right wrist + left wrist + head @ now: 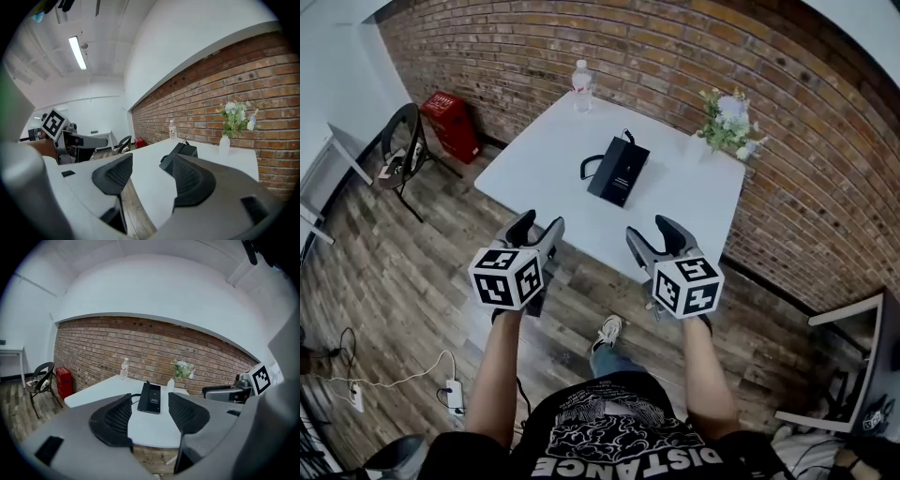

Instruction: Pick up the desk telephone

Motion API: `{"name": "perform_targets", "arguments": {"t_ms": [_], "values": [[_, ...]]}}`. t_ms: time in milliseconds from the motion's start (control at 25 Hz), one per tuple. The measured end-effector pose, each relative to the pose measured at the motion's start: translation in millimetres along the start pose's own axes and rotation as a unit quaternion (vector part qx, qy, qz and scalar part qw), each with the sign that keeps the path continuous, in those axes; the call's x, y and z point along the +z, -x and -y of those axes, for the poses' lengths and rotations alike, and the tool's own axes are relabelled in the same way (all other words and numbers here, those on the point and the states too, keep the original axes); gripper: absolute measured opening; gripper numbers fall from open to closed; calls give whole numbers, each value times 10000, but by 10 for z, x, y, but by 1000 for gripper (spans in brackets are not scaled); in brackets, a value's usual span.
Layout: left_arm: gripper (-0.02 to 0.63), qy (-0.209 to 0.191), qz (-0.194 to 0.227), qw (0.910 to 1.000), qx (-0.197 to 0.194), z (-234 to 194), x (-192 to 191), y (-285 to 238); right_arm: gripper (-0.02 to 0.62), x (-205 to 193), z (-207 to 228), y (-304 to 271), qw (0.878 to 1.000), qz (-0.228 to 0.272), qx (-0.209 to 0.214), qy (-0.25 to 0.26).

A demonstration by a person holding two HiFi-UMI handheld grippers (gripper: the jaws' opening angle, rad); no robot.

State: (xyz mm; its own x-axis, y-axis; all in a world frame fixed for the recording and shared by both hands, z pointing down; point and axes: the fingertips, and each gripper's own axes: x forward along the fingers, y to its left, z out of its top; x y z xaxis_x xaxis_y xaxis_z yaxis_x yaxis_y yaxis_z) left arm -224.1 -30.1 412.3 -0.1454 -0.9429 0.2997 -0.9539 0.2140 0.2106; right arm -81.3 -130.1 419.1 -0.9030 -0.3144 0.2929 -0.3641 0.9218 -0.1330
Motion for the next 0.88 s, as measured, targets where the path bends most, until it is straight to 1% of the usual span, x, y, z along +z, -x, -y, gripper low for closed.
{"name": "perform_targets", "arguments": {"t_ms": [200,480,680,880], "values": [[229,5,-198,9997,-154,-128,103,-573,252,104,359,-416,9997,-33,-16,-249],[229,-37,-509,9980,-377,-299,203,-1329,252,146,834,-986,9989,-228,-73,-409],[229,44,-693,9962,-520,-363,216,-1754,252,140,1074,-1293,9977,-363,-56,-568],[229,134,-882,9940,-640,-393,192,-2049,253,83,1241,-1455,9959,-485,-56,-761]]}}
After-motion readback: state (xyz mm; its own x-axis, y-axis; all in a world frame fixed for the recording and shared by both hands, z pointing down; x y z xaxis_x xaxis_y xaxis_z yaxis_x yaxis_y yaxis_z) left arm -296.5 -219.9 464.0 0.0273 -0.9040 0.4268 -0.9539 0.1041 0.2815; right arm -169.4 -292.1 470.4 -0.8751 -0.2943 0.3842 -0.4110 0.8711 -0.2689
